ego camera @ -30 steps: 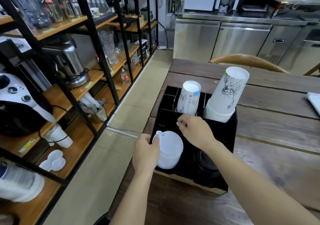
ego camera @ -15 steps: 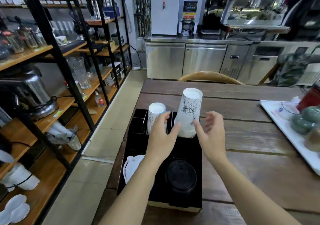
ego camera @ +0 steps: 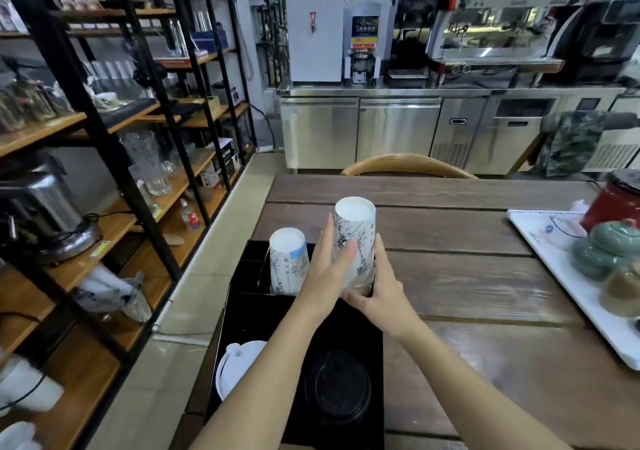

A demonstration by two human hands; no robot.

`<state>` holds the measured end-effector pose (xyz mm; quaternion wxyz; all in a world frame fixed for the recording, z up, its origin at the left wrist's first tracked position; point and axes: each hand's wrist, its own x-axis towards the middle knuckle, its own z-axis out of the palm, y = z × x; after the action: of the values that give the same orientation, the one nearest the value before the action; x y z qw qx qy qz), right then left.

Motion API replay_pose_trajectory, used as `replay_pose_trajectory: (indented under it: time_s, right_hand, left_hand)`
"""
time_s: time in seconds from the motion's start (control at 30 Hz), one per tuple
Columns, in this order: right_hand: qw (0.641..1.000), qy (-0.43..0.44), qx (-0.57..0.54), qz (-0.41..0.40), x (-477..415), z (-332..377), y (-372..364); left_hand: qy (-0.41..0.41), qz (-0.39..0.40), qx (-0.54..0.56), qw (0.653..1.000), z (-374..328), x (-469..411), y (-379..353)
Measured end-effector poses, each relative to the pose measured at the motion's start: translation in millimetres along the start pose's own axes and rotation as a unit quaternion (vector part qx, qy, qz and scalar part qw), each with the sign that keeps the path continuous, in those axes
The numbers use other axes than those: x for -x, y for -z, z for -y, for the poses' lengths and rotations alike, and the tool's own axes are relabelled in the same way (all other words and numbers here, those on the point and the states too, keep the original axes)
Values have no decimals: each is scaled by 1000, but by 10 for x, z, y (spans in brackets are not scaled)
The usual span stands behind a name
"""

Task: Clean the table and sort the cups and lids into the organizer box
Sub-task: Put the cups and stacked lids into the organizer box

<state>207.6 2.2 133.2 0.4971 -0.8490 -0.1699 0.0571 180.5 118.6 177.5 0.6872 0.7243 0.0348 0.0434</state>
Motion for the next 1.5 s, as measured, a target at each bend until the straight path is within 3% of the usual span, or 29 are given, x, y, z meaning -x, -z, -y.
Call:
replay_pose_trajectory:
  time_s: [0.17,0.4,0.5,0.6,0.7,0.8,0.9,1.07,1.37,1.5]
  right_hand:
    - [1000,21,-20,-8,-63,-1,20]
    - [999,21,-35,-1,-159,-65,10]
    - [992,27,12,-124,-76,-70,-46]
    - [962,134,14,-239,36,21,-121]
    - [963,205,29,-172,66,70,-249]
    - [978,195,28,-67,90,169,-391]
    - [990,137,11,20,64,254,-548]
    - [991,81,-67,83,8,415,-736]
    - [989,13,-97,114,-64,460,-923]
    - [992,-4,-86,95,-121,425,-958]
  left_hand:
    - [-2,1,29,1000,40,4,-62]
    - [1,-16,-17,1000,128,22,-59]
    - [4,-38,-40,998,93,76,-37]
    - [-23,-158,-83,984,67,134,43]
    - [-62,-287,-92,951,93,157,189]
    - [-59,-347,-33,936,144,142,383]
    - [-21,-316,24,948,120,102,562]
    - [52,-192,50,979,142,-96,815]
    - [104,-90,59,989,196,-182,915]
    - [85,-98,40,991,256,-140,908]
